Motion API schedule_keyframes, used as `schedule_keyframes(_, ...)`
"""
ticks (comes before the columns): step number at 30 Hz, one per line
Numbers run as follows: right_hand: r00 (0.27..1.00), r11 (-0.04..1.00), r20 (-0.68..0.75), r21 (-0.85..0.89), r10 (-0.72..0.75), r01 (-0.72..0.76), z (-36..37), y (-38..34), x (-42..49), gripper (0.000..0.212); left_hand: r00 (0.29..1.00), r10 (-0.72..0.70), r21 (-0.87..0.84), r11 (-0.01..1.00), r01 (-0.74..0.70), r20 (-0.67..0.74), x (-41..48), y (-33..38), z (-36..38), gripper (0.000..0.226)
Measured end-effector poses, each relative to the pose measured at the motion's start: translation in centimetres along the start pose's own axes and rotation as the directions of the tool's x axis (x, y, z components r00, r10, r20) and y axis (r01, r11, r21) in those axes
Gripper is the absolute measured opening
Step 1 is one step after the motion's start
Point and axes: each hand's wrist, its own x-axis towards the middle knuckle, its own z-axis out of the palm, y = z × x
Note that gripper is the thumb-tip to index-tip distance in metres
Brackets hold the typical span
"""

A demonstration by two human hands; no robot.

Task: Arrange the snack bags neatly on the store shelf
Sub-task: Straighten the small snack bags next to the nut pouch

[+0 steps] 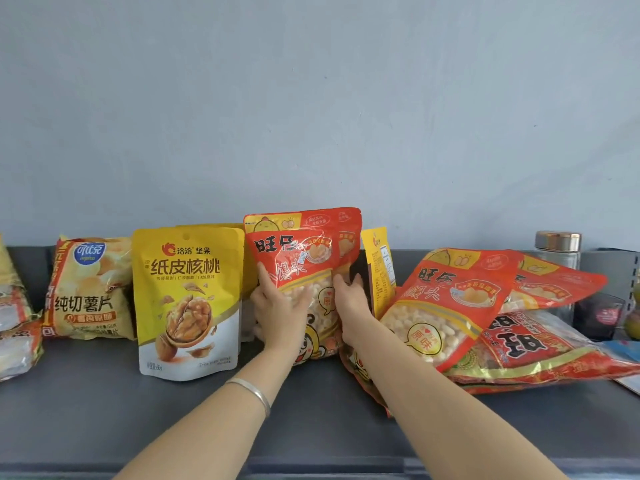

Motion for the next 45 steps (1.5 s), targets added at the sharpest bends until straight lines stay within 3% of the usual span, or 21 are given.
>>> schedule_keyframes(4,0.999,0.999,0.012,-0.005,-0.04,0.04,-0.2,0.3,0.1,0.056,0.988,0.089,-0.204,0.977,-0.062,0.128,1.0,-0.5,-0.4,0.083)
schedule_keyframes(9,0.999,1.0,0.039,-0.002,-0.01,0.01,0.4,0.1,0.8,0.059,0.961,0.163,-0.374,0.925,-0.07,0.222,0.9,-0.1,-0.8,0.076)
schedule_keyframes(15,0.999,0.999,0.009,-0.005,0.041,-0.041,0.7,0.1,0.7,0.064,0.915,0.096,-0.269,0.963,0.014,0.391,2.5,0.2,-0.2,0.076)
schedule_keyframes(17,0.999,0.999,-0.016,-0.026,0.033,-0.033,0.7,0.1,0.4,0.064,0.919,0.079,-0.228,0.974,0.012,0.386,2.4,0.1,-0.2,0.079)
schedule_keyframes(21,0.998,0.996,-0.058,-0.091,-0.03,0.024,0.5,0.3,0.1,0.061,0.968,0.138,-0.045,0.99,-0.132,0.209,1.4,-0.3,-0.4,0.084)
schedule_keyframes(26,0.994,0.986,-0.056,-0.139,-0.099,0.091,0.1,-0.1,-1.5,0.055,0.932,0.35,0.126,0.924,-0.36,0.097,-0.5,0.4,-1.2,0.059)
schedule_keyframes(31,0.965,0.931,-0.036,-0.273,-0.261,0.241,-1.2,-1.2,-5.2,0.051,0.883,0.434,-0.003,0.898,-0.441,0.181,-2.4,1.9,-2.2,0.031)
schedule_keyframes(35,0.916,0.857,-0.073,-0.389,-0.394,0.337,-2.2,-1.7,-8.5,0.044,0.858,0.45,-0.13,0.893,-0.431,0.246,-3.9,2.3,-2.8,0.026)
schedule_keyframes(39,0.848,0.742,-0.164,-0.585,-0.504,0.328,-4.0,-0.8,-10.4,0.042,0.789,0.437,-0.146,0.897,-0.417,0.432,-4.7,1.9,-2.7,0.03)
schedule_keyframes(42,0.737,0.615,-0.343,-0.778,-0.582,0.123,-6.2,0.4,-11.6,0.039,0.677,0.316,-0.063,0.927,-0.371,0.665,-6.0,1.5,-2.2,0.043)
schedule_keyframes(45,0.703,0.709,-0.537,-0.703,-0.467,-0.066,-8.0,1.3,-12.5,0.051,0.519,0.167,-0.001,0.953,-0.304,0.838,-7.8,1.2,-2.1,0.063)
